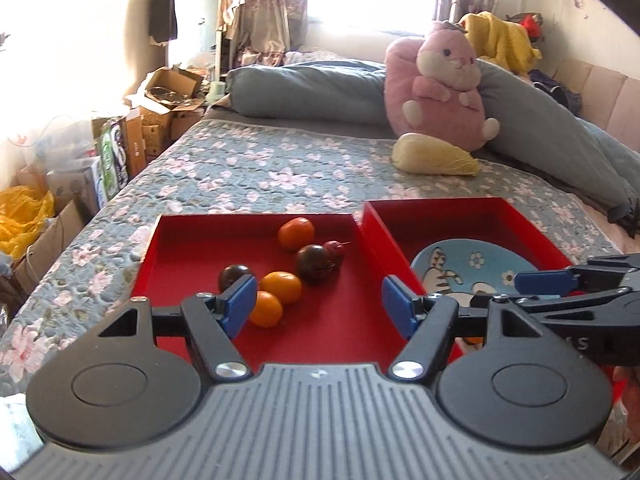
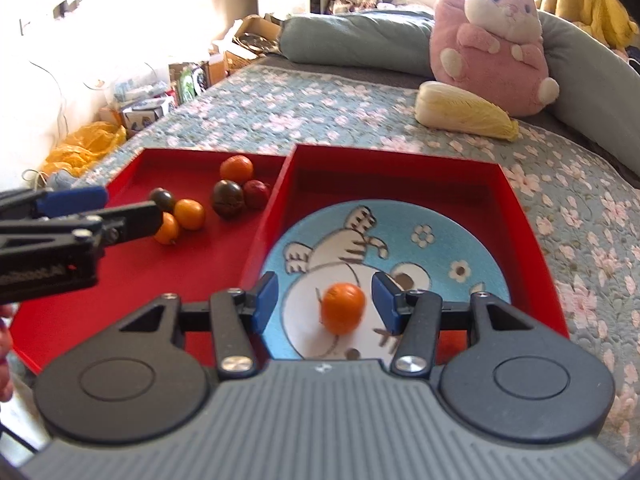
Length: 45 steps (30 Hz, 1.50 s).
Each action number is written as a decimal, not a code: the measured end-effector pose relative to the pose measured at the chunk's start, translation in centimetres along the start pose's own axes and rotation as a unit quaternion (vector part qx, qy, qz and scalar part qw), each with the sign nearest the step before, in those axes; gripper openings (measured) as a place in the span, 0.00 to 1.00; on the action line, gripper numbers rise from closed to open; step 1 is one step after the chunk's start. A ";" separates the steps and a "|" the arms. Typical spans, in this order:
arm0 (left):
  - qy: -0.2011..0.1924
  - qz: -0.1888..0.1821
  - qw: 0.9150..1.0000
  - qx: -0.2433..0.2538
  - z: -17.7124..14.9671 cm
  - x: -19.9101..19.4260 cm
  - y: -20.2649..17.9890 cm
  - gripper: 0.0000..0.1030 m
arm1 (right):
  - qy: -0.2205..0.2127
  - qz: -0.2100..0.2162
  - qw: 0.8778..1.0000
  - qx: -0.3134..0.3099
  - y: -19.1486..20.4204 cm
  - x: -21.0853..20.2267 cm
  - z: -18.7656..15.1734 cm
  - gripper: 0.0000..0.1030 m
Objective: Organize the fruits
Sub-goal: 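Move both tools back over the fruit compartment, then grasp a small orange tomato with the right tool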
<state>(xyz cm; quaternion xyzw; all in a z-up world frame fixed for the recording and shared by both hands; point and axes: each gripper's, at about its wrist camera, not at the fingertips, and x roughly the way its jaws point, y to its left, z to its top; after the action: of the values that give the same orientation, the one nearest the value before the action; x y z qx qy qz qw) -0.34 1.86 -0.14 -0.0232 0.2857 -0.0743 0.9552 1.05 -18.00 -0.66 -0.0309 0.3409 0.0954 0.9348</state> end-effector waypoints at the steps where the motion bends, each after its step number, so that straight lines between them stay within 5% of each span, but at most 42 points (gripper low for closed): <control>1: 0.004 0.013 1.000 -0.006 0.0 0.1 0.5 0.72 | -0.011 0.010 1.000 -0.003 0.5 -0.2 0.2 0.53; 6: 0.023 0.063 0.996 -0.055 0.3 0.7 3.6 0.72 | -0.041 0.070 0.996 -0.041 3.5 -0.5 1.5 0.52; 17: 0.052 0.117 0.987 -0.096 0.5 2.3 5.8 0.72 | 0.032 0.133 0.990 -0.044 10.5 5.7 2.4 0.50; 29: 0.069 0.120 0.984 -0.114 0.2 3.6 6.9 0.72 | 0.027 0.086 0.996 -0.019 12.2 10.5 2.0 0.33; 45: 0.071 0.118 0.982 -0.132 0.4 4.0 7.3 0.72 | 0.034 0.110 0.993 -0.016 12.5 12.2 2.2 0.33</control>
<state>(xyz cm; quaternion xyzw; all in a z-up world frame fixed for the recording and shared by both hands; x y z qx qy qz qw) 4.11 8.43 -2.65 -0.1098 0.3613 0.0755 0.9229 9.05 -3.58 -6.75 -0.0112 0.3724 0.2018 0.9058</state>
